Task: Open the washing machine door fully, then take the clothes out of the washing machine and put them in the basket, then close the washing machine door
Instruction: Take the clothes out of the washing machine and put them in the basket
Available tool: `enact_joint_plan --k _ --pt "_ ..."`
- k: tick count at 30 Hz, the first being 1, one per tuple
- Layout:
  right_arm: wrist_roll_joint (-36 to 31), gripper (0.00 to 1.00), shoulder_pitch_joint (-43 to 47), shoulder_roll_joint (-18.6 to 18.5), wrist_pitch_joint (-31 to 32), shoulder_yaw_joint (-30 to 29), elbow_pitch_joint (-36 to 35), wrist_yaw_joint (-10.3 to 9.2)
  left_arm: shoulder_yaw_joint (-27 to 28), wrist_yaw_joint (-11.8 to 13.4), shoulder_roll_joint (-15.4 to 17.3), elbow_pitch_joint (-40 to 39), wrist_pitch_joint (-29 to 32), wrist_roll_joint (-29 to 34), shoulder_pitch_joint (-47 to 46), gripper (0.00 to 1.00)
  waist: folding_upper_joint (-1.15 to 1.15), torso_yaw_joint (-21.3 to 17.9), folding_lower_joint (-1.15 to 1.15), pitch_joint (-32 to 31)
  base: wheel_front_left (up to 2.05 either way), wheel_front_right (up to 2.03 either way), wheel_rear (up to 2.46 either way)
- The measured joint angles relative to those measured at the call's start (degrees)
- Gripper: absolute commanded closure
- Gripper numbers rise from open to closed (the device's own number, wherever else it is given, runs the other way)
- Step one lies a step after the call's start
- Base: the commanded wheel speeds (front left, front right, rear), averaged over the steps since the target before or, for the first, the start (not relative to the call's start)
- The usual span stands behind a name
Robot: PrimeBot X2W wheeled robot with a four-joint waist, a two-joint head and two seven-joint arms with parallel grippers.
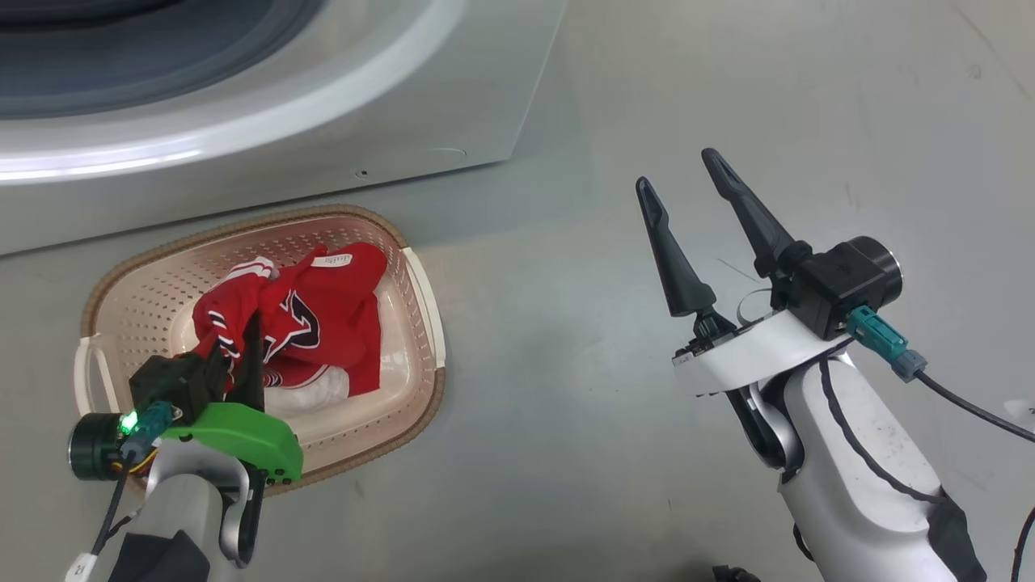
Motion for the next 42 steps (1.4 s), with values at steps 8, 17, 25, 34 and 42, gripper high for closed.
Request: enact_joint_plan --k 8,17,25,34,42 --pt "-0.04 0.00 -2.35 0.00 -0.01 -0.09 -0.98 -0.48 -0.46 -1.45 0.14 9.48 0.09 -0.01 -5.42 1.00 0.00 -0.66 0.00 5.00 0.00 0.00 0.00" --pt "-0.11 0.00 -3.51 0.00 -0.01 0.23 -0.96 -0.55 0.32 -1.93 -0.27 18.61 1.62 -1.69 -10.09 0.55 0.00 -0.77 0.00 8.07 0.00 0.00 0.00" --pt "-0.10 0.00 -3.82 0.00 -0.01 0.33 -0.47 -0.55 1.35 -1.83 -0.51 23.77 1.85 -2.16 -13.77 0.00 0.00 -0.58 0.00 8.23 0.00 0.00 0.00" --pt "-0.05 0.00 -3.88 -0.01 -0.01 0.41 0.63 -0.55 1.34 -1.83 -0.92 28.74 0.85 -2.16 -14.74 0.00 0.00 -0.11 0.00 6.50 0.00 0.00 0.00" --pt "0.03 0.00 -3.70 -0.02 -0.01 0.20 2.19 -0.55 1.48 -1.66 -1.03 29.73 -0.58 -2.16 -14.74 0.00 0.00 0.48 0.00 3.32 0.00 0.00 0.00"
